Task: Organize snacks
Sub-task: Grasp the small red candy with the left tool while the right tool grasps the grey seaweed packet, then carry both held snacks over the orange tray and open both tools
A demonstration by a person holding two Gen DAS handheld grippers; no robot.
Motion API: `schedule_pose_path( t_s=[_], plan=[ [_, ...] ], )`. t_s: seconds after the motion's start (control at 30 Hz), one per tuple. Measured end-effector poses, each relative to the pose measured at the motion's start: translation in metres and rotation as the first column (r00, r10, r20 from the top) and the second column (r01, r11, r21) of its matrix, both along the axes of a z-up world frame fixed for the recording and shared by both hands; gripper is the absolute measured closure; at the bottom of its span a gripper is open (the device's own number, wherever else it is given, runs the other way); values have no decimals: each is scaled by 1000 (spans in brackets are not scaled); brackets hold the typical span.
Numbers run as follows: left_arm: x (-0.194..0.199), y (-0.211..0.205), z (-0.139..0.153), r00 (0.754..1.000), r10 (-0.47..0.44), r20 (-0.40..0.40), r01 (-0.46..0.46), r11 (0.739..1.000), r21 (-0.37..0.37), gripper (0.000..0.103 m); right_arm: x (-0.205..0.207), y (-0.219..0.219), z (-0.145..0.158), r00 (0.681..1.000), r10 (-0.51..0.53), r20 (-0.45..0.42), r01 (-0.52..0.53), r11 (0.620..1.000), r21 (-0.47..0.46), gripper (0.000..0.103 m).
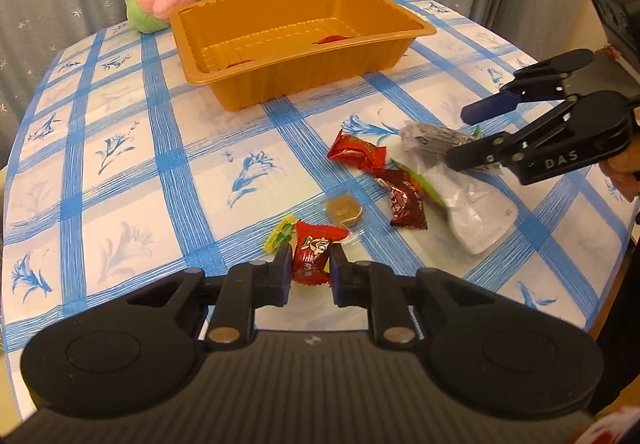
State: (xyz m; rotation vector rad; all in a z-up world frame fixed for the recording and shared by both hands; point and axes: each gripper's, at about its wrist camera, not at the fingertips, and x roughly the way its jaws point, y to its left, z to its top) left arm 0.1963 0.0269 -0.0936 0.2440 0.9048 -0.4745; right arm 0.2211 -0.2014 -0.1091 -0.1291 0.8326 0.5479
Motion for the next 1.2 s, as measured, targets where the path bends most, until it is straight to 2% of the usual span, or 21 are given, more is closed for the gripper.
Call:
schedule_pose_path(
  t_s=[0.23, 0.3, 0.33, 0.53, 0.77, 0.8, 1.2],
  plan=[
    [1, -3, 1, 1000, 4, 5, -4, 1000, -15, 86, 8, 3, -5, 999, 4, -52, -3, 1000, 18, 45],
    [2, -4, 2, 1000, 5, 7, -5, 1000, -18, 86, 8, 6, -7, 998, 13, -61, -13, 1000, 12, 59],
    [2, -4, 2, 1000, 5, 9, -5, 1000, -18, 86, 8, 6, -7, 998, 14, -62, -13, 1000, 13, 60],
    [3, -9, 3, 1000, 13, 9, -13, 1000, -22, 86, 12, 4, -7, 997, -20, -69, 23, 999, 35, 60],
    [5, -13, 3, 1000, 23, 15, -23, 999, -22, 86, 15, 17, -14, 998, -29, -52, 28, 1000, -11, 60],
    [6, -13, 3, 999, 27, 17, -27, 999, -25, 86, 16, 17, -14, 998, -35, -52, 35, 999, -10, 63],
    [16, -19, 25, 991, 116, 72, -108, 989, -100, 86, 13, -11, 19, 982, -186, 17, 184, 978, 96, 65]
  ],
)
